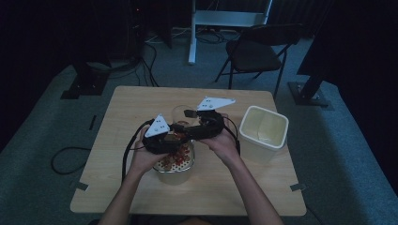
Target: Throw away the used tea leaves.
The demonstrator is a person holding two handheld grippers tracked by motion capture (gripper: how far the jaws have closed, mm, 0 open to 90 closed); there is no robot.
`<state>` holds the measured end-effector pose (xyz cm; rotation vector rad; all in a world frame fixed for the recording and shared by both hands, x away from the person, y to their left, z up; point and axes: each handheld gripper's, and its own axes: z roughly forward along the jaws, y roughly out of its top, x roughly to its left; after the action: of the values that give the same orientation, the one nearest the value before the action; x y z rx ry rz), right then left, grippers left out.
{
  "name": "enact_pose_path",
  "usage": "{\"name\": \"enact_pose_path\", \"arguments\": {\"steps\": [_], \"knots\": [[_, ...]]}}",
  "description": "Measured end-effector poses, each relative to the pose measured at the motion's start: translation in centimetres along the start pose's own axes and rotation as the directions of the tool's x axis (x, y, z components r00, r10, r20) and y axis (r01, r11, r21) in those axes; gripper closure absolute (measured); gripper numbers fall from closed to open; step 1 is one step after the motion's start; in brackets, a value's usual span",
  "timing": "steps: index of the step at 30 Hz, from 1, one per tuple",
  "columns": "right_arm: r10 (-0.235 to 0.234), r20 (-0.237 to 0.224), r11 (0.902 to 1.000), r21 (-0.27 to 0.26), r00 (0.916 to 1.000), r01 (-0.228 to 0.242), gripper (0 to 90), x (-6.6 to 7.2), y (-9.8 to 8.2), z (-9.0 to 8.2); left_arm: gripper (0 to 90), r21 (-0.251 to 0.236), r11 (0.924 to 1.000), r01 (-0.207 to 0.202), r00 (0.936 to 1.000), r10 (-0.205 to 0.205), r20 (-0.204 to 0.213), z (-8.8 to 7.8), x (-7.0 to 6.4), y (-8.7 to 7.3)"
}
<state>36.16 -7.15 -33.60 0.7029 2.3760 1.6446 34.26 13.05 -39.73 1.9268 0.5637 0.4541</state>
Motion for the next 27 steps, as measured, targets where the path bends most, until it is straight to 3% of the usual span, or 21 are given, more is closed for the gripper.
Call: {"name": "enact_pose_path", "arguments": {"steps": [9,12,19,20,24,27], "knots": [[-0.016,-0.035,0.9998,0.005,0.9992,0.017,21.2,0.2,-0.3,-0.1,43.2,-0.045,0.9989,0.014,0.9996,-0.015,-0.023,-0.8,0.4,-0.4],[-0.024,-0.028,0.9997,0.003,0.9993,0.024,20.9,0.2,-0.7,-0.3,43.2,-0.052,0.9984,0.021,0.9992,-0.023,-0.034,-1.2,0.6,-0.5],[-0.023,0.037,0.9997,0.002,0.9991,0.023,21.3,-0.7,-2.6,-1.6,43.1,-0.059,0.9973,0.044,0.9965,-0.048,-0.069,-2.6,1.7,-1.1],[-0.031,0.070,0.9995,0.013,0.9971,0.030,21.7,-0.9,-3.0,-1.9,43.1,-0.060,0.9970,0.049,0.9959,-0.053,-0.073,-2.8,1.9,-1.2],[-0.041,0.117,0.9988,0.030,0.9923,0.038,23.2,-1.3,-3.7,-2.2,43.1,-0.066,0.9957,0.065,0.9924,-0.071,-0.100,-3.8,2.5,-1.7],[-0.047,0.127,0.9986,0.031,0.9907,0.043,24.0,-1.4,-3.9,-2.2,43.1,-0.070,0.9951,0.070,0.9908,-0.078,-0.111,-4.3,2.8,-1.9]]}}
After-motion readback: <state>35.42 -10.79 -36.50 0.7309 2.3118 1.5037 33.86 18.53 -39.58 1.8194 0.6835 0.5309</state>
